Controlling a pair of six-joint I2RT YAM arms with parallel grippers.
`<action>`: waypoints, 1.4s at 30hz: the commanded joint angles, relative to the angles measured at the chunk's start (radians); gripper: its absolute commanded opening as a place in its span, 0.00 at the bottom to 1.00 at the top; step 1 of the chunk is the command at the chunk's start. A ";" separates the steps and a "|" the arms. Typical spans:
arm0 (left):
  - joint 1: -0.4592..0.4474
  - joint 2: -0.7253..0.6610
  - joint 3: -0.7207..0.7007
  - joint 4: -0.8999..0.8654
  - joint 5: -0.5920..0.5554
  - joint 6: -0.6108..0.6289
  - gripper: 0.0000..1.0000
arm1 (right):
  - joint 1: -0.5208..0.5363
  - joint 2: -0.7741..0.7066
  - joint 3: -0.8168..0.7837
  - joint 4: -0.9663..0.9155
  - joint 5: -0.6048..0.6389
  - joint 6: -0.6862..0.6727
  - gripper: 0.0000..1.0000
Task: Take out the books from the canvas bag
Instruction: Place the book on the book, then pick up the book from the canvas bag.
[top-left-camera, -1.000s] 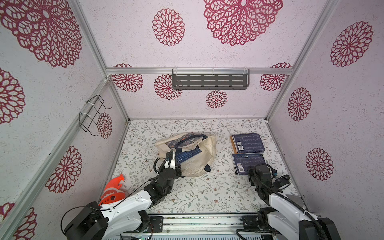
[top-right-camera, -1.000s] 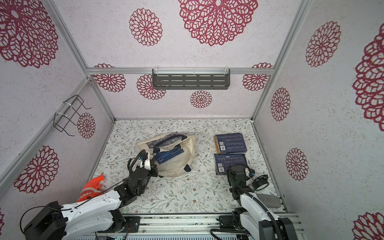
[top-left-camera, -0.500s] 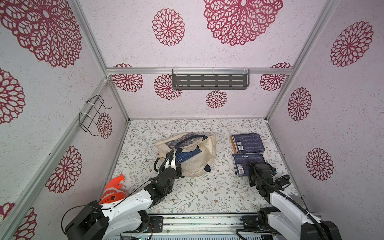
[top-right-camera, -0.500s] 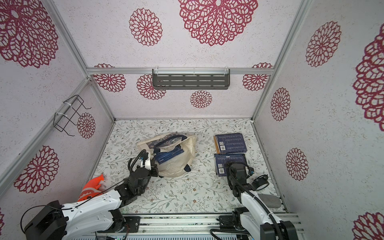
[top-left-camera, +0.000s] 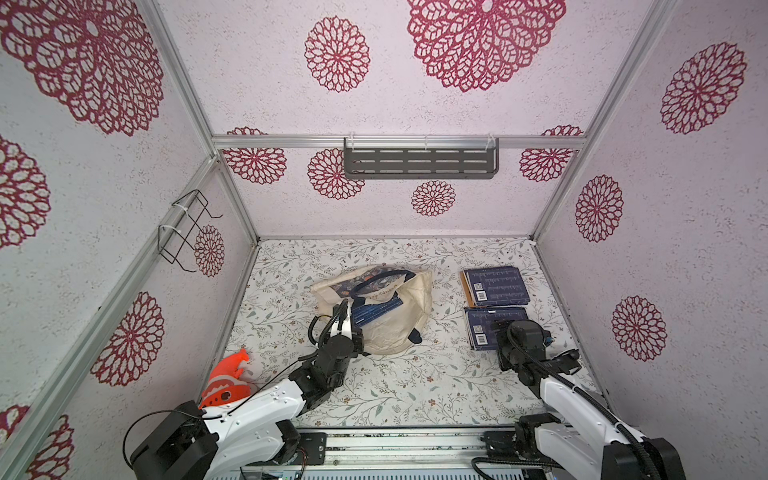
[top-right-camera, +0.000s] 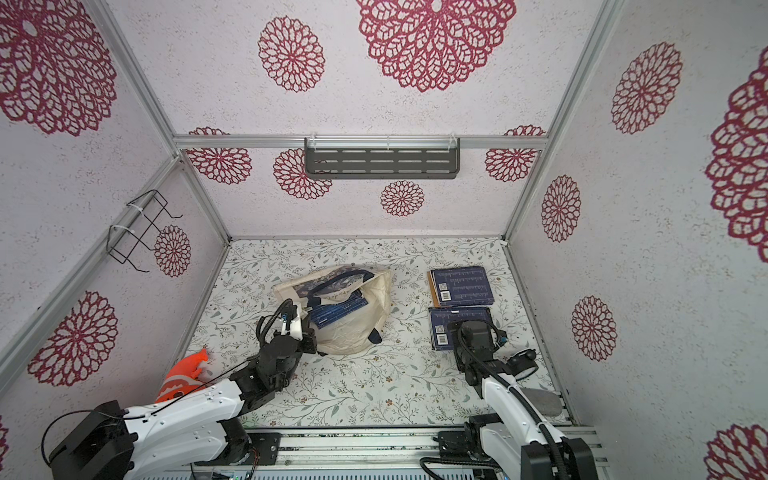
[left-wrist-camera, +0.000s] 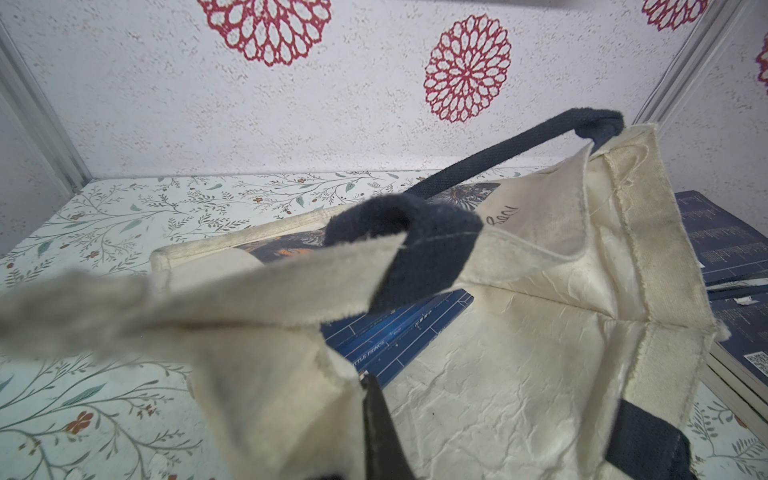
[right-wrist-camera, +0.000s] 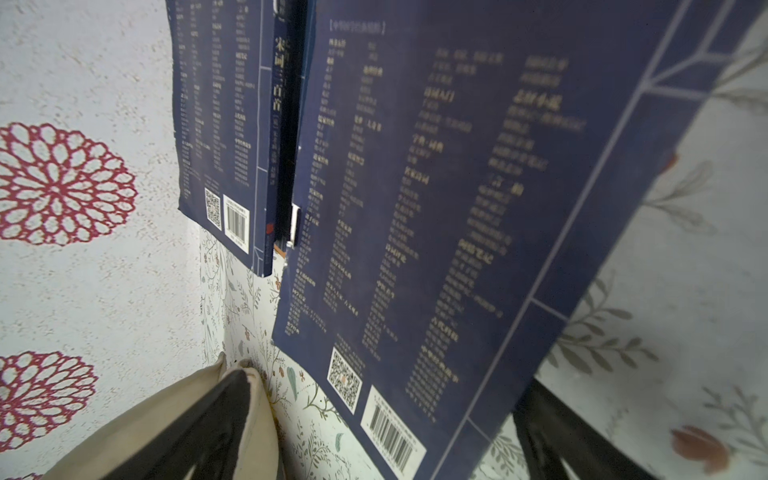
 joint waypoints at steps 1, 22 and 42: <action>-0.025 0.003 0.029 0.014 0.004 0.003 0.00 | -0.004 0.015 0.045 -0.057 -0.007 -0.020 0.99; -0.026 -0.008 0.027 0.011 0.001 0.005 0.00 | 0.008 -0.143 0.094 -0.118 -0.025 -0.157 0.99; -0.026 0.013 0.011 0.069 -0.047 0.005 0.00 | 0.561 0.073 0.276 0.203 0.104 -0.262 0.78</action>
